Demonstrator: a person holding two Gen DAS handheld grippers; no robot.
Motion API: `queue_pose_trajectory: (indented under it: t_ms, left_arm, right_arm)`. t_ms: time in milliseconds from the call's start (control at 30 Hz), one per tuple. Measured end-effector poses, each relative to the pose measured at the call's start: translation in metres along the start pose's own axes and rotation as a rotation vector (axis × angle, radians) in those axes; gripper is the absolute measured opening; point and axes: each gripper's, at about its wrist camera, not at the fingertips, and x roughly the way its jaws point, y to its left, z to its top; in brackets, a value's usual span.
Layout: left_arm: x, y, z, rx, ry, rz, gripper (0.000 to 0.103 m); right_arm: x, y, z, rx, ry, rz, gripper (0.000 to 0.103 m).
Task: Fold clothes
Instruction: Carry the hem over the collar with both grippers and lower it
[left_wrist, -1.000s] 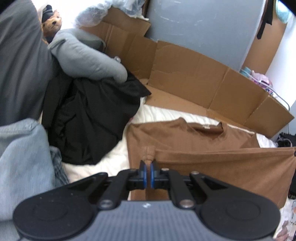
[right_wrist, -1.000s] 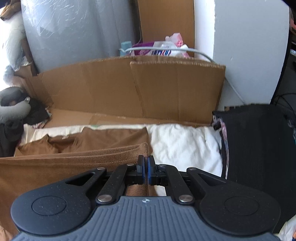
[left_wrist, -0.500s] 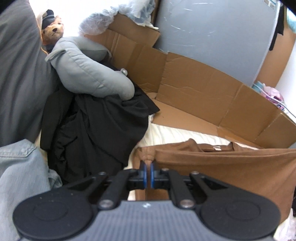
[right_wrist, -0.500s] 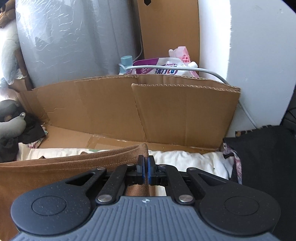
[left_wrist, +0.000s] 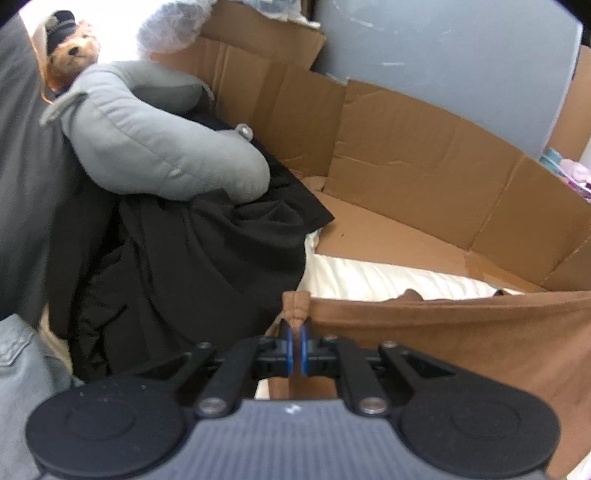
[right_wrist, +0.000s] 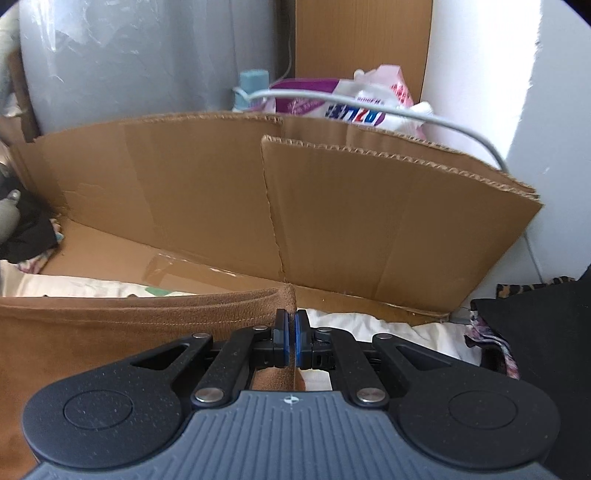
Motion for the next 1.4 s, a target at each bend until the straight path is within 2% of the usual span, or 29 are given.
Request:
queue_pose_trajectory:
  t_ms: [133, 333, 633, 1067, 1400]
  left_arm:
    - [0.021, -0.001, 0.006, 0.009, 0.025, 0.025, 0.005]
    - [0.041, -0.004, 0.012, 0.022, 0.048, 0.057, 0.005]
    - [0.045, -0.011, 0.025, 0.041, 0.021, 0.076, 0.005]
    - [0.083, -0.018, 0.024, 0.087, 0.088, 0.111, 0.005]
    - [0.084, -0.019, 0.026, 0.098, 0.049, 0.133, 0.005]
  right_arm:
    - [0.029, 0.010, 0.003, -0.036, 0.043, -0.022, 0.002]
    - [0.056, 0.026, 0.012, -0.087, 0.057, -0.056, 0.002]
    - [0.067, 0.034, 0.028, -0.111, 0.042, -0.094, 0.002]
    - [0.113, 0.045, 0.025, -0.134, 0.116, -0.134, 0.002]
    - [0.122, 0.049, 0.030, -0.140, 0.098, -0.143, 0.002]
